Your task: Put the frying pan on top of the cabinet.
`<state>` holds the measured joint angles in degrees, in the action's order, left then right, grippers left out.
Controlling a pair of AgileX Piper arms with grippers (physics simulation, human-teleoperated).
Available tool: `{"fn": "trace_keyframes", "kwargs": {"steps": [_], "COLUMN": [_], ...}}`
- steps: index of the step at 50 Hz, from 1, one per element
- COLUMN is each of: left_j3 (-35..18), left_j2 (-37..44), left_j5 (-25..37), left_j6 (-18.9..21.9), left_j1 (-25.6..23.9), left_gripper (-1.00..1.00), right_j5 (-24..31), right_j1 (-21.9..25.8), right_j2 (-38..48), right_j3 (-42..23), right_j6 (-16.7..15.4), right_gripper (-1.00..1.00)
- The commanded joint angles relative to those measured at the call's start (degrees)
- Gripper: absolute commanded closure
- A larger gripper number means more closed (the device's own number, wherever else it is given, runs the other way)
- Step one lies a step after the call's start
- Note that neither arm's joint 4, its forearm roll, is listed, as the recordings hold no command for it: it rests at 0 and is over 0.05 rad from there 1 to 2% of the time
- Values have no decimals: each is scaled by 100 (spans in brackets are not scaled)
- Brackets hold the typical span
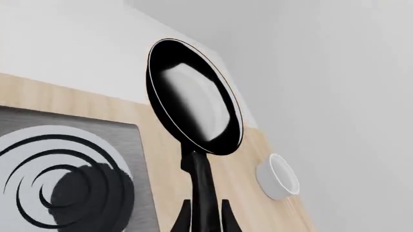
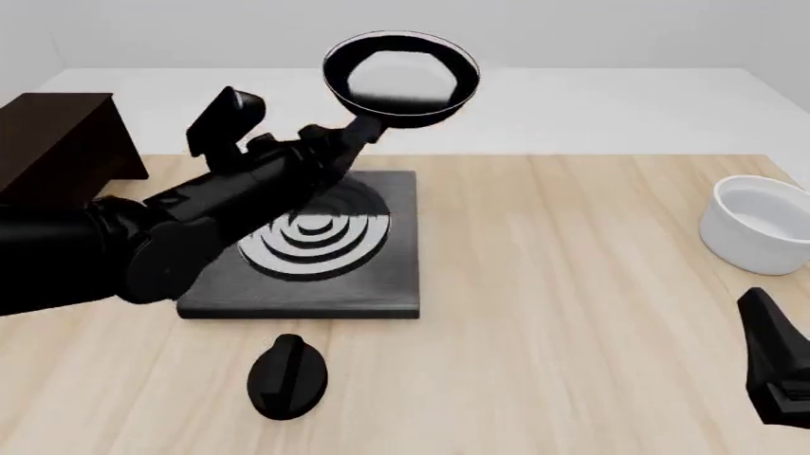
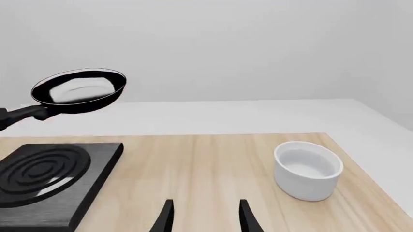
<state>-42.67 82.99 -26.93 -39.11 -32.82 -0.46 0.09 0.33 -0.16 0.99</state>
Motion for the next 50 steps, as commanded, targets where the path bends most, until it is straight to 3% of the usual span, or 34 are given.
{"fn": "trace_keyframes", "kwargs": {"steps": [1, 8, 19, 22, 23, 24, 34, 47, 50], "left_j3": [394, 468, 617, 602, 587, 598, 718, 735, 842], "left_j2": [-1064, -1722, -2512, -2831, -3085, -3005, -3675, -4252, -4311], "left_j5": [157, 514, 1002, 1173, 1233, 1325, 1710, 2223, 2295], "left_j6": [106, 212, -35, 57, 292, 26, -187, -361, -610], "left_j1": [640, 1030, 1744, 1964, 2165, 2206, 2991, 3451, 3763], "left_gripper": [100, 100, 100, 100, 100, 100, 100, 100, 100], "right_j5": [-6, -12, -4, 5, 9, 13, 31, 31, 31], "right_j1": [19, 27, 18, 25, 30, 32, 27, 30, 31], "right_j2": [11, 8, -6, -7, -5, -3, -22, -22, -22], "right_j3": [-3, 3, -1, -6, -8, -9, -16, -17, -17], "right_j6": [-17, -33, -51, -61, -69, -66, -66, -80, -82], "right_gripper": [-100, -100, -100, -100, -100, -100, -100, -100, -100]}}
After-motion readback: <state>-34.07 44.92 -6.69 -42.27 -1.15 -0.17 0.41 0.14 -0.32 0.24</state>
